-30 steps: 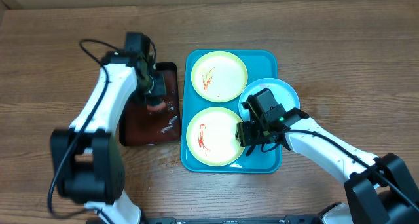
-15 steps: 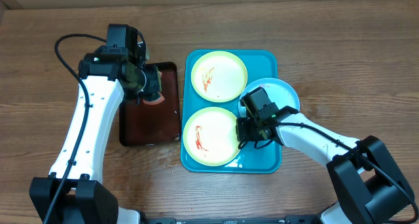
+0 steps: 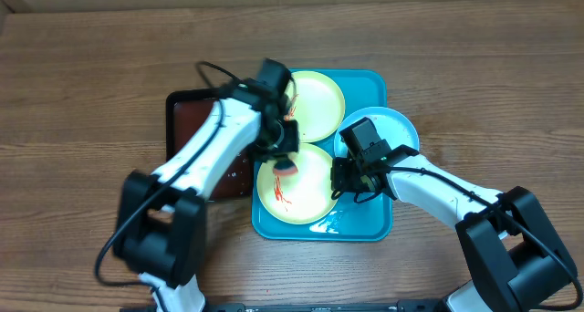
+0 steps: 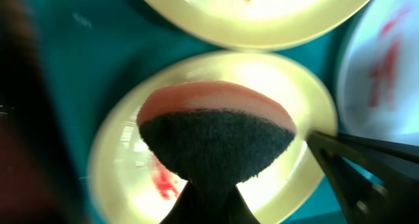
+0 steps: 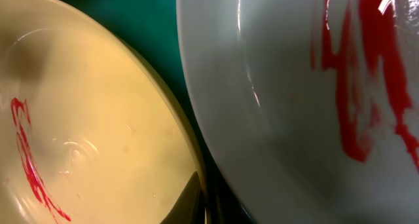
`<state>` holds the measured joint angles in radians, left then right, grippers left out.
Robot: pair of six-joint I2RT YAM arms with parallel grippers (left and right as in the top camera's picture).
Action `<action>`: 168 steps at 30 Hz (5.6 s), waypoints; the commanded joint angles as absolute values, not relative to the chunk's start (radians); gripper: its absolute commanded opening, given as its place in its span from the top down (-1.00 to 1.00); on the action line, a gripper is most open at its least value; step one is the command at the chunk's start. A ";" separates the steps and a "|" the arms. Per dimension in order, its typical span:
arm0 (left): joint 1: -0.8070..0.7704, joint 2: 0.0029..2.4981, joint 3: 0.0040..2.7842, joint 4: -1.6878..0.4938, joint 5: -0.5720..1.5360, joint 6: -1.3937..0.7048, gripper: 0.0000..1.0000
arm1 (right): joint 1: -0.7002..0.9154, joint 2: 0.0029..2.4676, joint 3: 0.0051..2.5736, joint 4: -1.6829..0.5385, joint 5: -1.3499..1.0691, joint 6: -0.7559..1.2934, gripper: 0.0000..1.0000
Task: Clean dirty plates on tray and stack at the side
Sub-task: 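Lift the sponge with the left gripper onto the lower yellow plate, then scrub the lower yellow plate with the sponge while right gripper holds it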
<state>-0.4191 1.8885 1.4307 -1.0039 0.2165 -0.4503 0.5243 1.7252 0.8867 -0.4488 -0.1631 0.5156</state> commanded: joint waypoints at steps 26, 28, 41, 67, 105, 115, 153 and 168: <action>-0.436 2.033 1.470 -1.012 0.275 -0.439 0.92 | 0.493 1.769 0.878 -0.542 0.062 0.701 0.92; -0.459 2.033 1.467 -0.992 0.249 -0.505 0.92 | 0.493 1.769 0.878 -0.545 0.071 0.704 0.93; -0.463 2.039 1.361 -0.924 -0.034 -0.682 0.92 | 0.492 1.769 0.878 -0.557 0.088 0.704 0.92; -0.532 2.098 1.477 -1.052 -0.140 -0.607 0.92 | 0.492 1.769 0.878 -0.562 0.085 0.707 0.92; -0.537 1.972 1.428 -0.904 0.034 -0.625 0.17 | 0.492 1.769 0.878 -0.566 0.085 0.707 0.92; -0.533 2.118 1.428 -0.923 0.137 -0.636 0.92 | 0.492 1.769 0.878 -0.574 0.085 0.707 0.92; -0.490 2.106 1.433 -0.900 -0.088 -0.542 0.92 | 0.492 1.769 0.878 -0.578 0.086 0.707 0.93; -0.607 2.106 1.433 -0.764 0.316 -0.565 0.92 | 0.492 1.769 0.878 -0.582 0.085 0.707 0.92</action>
